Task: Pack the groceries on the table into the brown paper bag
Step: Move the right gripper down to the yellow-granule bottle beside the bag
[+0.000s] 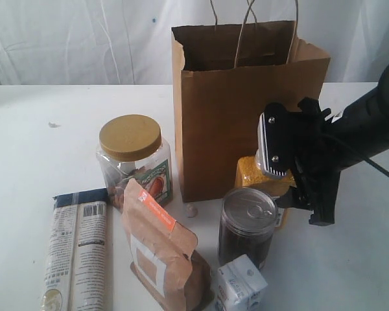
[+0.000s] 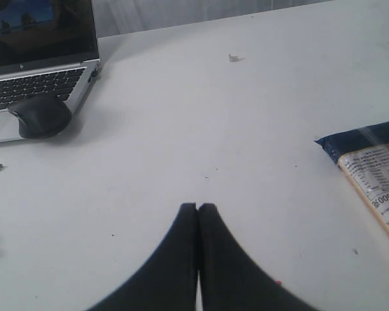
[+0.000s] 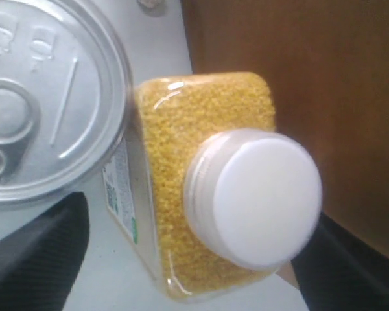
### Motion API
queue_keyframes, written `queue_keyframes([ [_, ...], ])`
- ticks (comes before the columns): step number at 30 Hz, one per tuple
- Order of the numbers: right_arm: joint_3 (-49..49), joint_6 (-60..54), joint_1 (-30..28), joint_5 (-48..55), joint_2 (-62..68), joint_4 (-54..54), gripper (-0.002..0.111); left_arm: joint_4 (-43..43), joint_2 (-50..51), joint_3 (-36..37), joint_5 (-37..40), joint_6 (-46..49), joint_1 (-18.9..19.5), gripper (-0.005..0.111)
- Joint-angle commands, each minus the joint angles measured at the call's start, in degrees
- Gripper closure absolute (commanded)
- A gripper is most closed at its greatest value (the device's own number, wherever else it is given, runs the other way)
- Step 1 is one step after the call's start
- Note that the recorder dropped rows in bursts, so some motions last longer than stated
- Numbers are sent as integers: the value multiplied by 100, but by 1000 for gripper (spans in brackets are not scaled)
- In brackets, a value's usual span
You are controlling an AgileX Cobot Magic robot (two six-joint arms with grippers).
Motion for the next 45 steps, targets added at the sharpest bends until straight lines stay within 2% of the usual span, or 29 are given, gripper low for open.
queue_keyframes([
  [1,-13,186,15,135,14,-7,36,-22,-22,23,-31,-7,-44,107],
  [5,-13,666,15,245,14,-7,45,-22,-22,23,-31,-7,-44,107],
  [10,-13,1179,15,377,14,4,51,-22,-22,23,-31,-7,-44,107],
  [26,-13,2939,15,791,37,-122,52,-22,-22,23,-31,-7,-44,107],
  [33,-13,3402,15,1033,37,-432,58,-22,-22,23,-31,-7,-44,107],
  [36,-13,3439,15,816,37,-432,58,-22,-22,23,-31,-7,-44,107],
  [39,-13,3953,15,293,37,-432,57,-22,-22,23,-31,-7,-44,107],
  [42,-13,4726,15,-176,37,-432,50,-22,-22,23,-31,-7,-44,107],
  [45,-13,4920,15,-206,37,-432,45,-22,-22,23,-31,-7,-44,107],
])
